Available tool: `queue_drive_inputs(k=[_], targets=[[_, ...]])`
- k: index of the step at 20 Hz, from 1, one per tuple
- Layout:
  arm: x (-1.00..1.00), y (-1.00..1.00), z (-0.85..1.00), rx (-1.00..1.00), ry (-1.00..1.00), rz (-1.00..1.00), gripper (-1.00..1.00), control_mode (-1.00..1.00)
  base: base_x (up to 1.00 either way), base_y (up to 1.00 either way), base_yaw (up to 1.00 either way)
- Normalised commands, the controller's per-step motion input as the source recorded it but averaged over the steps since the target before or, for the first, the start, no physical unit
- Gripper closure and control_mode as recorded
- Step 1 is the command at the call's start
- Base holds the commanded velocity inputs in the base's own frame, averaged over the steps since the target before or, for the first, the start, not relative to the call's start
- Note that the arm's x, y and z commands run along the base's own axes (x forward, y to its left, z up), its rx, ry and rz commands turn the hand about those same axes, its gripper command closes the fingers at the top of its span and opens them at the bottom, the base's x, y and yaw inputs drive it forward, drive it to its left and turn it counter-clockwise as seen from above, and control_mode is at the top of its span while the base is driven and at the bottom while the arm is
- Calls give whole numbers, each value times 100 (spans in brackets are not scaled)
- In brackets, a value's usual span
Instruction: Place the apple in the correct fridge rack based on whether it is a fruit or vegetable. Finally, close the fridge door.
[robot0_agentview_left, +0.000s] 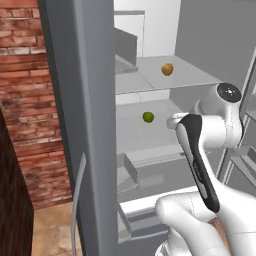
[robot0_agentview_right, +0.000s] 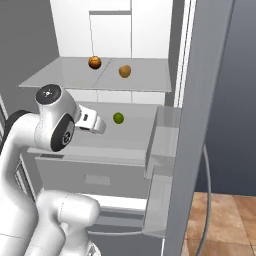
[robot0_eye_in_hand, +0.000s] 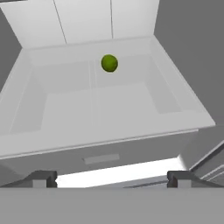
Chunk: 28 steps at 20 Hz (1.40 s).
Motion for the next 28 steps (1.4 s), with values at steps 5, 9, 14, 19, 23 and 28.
queue_drive_inputs(k=[5,9,14,19,23,28], targets=[[0,0,0,0,0,0,-100,100,-63,-1,0],[0,0,0,0,0,0,-100,100,-59,0,0],[0,0,0,0,0,0,-100,100,-54,0,0],[0,0,0,0,0,0,-100,100,-46,0,0],[0,0,0,0,0,0,-100,100,-29,0,0],[0,0,0,0,0,0,-100,-100,0,0,0]])
